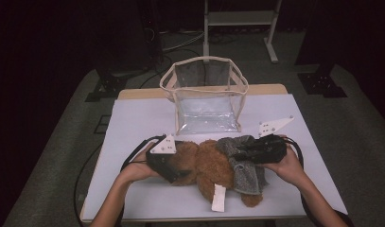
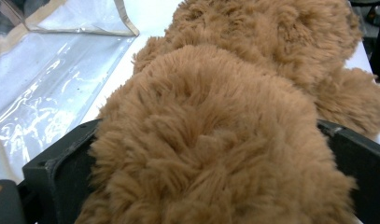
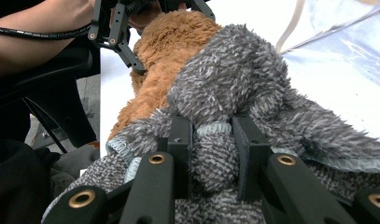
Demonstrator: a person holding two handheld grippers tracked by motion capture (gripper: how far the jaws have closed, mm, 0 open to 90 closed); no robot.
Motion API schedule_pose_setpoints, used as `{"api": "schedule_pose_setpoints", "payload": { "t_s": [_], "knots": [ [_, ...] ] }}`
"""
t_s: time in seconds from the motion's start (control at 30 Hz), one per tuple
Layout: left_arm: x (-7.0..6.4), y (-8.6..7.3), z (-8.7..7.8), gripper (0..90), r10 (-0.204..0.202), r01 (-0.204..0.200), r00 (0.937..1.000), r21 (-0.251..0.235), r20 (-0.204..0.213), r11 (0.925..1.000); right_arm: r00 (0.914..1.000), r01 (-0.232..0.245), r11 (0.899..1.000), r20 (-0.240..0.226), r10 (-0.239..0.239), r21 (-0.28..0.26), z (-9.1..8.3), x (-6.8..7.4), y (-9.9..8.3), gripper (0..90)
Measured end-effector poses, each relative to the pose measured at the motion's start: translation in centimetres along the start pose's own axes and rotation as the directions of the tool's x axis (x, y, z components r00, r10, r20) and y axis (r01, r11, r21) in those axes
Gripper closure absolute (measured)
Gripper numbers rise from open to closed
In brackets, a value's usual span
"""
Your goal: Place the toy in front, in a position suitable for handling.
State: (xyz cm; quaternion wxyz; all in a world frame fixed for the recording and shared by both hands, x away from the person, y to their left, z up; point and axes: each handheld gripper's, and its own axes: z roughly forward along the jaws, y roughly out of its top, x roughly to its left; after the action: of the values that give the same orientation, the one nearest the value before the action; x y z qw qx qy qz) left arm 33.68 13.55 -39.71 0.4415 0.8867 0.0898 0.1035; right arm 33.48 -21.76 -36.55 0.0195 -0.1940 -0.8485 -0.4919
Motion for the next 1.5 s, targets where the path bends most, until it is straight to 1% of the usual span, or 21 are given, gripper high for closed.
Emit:
{"api": "schedule_pose_setpoints", "payload": {
  "t_s": [0.03,0.1,0.17,0.27,0.3,0.33,0.43,0.53,0.63,0.73,0.8,0.9,0.97,1.03,1.07,1.17,1.23,1.27,1.33,1.43,1.5],
  "knots": [
    [0.0,0.1,0.0,7.5,0.006,-0.006,0.9999,0.009,-0.011,0.9999,1.0,-0.004,1.0,-0.001,0.004,-0.004,0.0,-0.1,-0.1,70.9],
    [-0.1,0.4,-0.4,22.7,0.03,-0.029,0.9989,0.02,-0.037,0.9994,0.9999,-0.014,1.0,0.003,0.014,-0.012,-0.2,-0.4,-0.2,70.8],
    [-0.3,1.0,-0.9,31.9,0.048,-0.046,0.997,0.037,-0.06,0.9982,0.9998,-0.021,1.0,0.006,0.021,-0.021,-0.3,-0.6,-0.1,70.8],
    [-0.6,1.7,-1.8,35.9,0.089,-0.082,0.9923,0.082,-0.085,0.9933,0.9998,-0.01,1.0,0.015,0.01,-0.025,-0.2,-0.5,0.4,70.5],
    [-0.6,1.8,-2.2,36.7,0.09,-0.082,0.9915,0.082,-0.094,0.9932,0.9999,-0.004,1.0,0.016,0.005,-0.027,-0.1,-0.4,0.7,70.5],
    [-0.6,1.8,-2.9,37.1,0.084,-0.076,0.9916,0.087,-0.098,0.9933,0.9999,0.004,1.0,0.016,-0.004,-0.025,0.1,-0.4,1.0,70.5],
    [-0.8,1.6,-4.1,37.6,0.094,-0.081,0.9894,0.111,-0.111,0.9905,0.9998,0.021,1.0,0.002,-0.021,-0.018,1.0,-0.2,1.8,70.4],
    [-1.5,0.4,-4.8,37.3,0.087,-0.071,0.9906,0.147,-0.105,0.9865,0.999,0.034,0.999,-0.028,-0.034,-0.005,2.3,0.2,2.2,70.4],
    [-1.7,-0.9,-5.4,36.4,0.064,-0.052,0.993,0.121,-0.1,0.9914,0.9969,0.035,0.999,-0.071,-0.034,0.006,3.7,0.8,2.1,70.2],
    [-2.0,-1.3,-5.5,35.4,0.051,-0.042,0.9941,0.098,-0.096,0.9943,0.9955,0.034,0.999,-0.088,-0.035,-0.011,3.4,0.9,2.2,70.1],
    [-2.1,-1.0,-5.4,34.6,0.066,-0.056,0.9932,0.108,-0.095,0.9926,0.9971,0.03,0.999,-0.068,-0.032,-0.031,2.5,0.7,2.5,70.0],
    [-2.0,-0.8,-5.3,33.7,0.076,-0.066,0.9931,0.115,-0.089,0.9912,0.9992,0.004,0.999,-0.041,-0.006,-0.053,1.7,-0.2,2.3,70.0],
    [-1.9,-0.9,-5.2,33.6,0.07,-0.061,0.9937,0.106,-0.087,0.9925,0.9995,-0.021,0.999,-0.022,0.021,-0.035,1.9,-1.0,1.5,70.0],
    [-1.9,-1.0,-5.2,33.3,0.069,-0.061,0.994,0.1,-0.085,0.9931,0.9973,-0.066,0.997,-0.035,0.065,-0.035,2.2,-1.9,0.3,70.1],
    [-1.9,-1.0,-5.3,33.2,0.072,-0.063,0.9938,0.103,-0.085,0.9927,0.9967,-0.077,0.996,-0.032,0.075,-0.035,2.3,-2.2,-0.2,70.1],
    [-1.9,-1.0,-5.3,32.8,0.079,-0.07,0.9936,0.105,-0.081,0.992,0.9948,-0.1,0.995,0.017,0.1,-0.003,2.1,-3.1,-1.5,70.1],
    [-1.9,-1.0,-5.3,32.6,0.083,-0.075,0.9933,0.103,-0.08,0.9918,0.9919,-0.114,0.992,0.062,0.111,0.057,2.3,-3.7,-2.6,70.0],
    [-2.0,-1.0,-5.3,32.5,0.082,-0.074,0.9933,0.1,-0.081,0.9922,0.9904,-0.13,0.989,0.056,0.126,0.068,2.4,-3.9,-3.1,70.0],
    [-2.1,-1.1,-5.3,32.5,0.082,-0.074,0.9934,0.095,-0.08,0.9928,0.9894,-0.139,0.988,0.05,0.136,0.066,2.2,-4.0,-3.5,70.0],
    [-2.2,-1.1,-5.3,32.6,0.08,-0.073,0.9937,0.09,-0.078,0.9933,0.99,-0.135,0.991,0.045,0.134,0.024,1.3,-3.8,-2.8,69.9],
    [-2.2,-1.1,-5.2,32.5,0.082,-0.074,0.9934,0.09,-0.08,0.9931,0.9924,-0.118,0.993,0.032,0.118,-0.004,0.9,-3.5,-1.8,69.9]
  ]
}}
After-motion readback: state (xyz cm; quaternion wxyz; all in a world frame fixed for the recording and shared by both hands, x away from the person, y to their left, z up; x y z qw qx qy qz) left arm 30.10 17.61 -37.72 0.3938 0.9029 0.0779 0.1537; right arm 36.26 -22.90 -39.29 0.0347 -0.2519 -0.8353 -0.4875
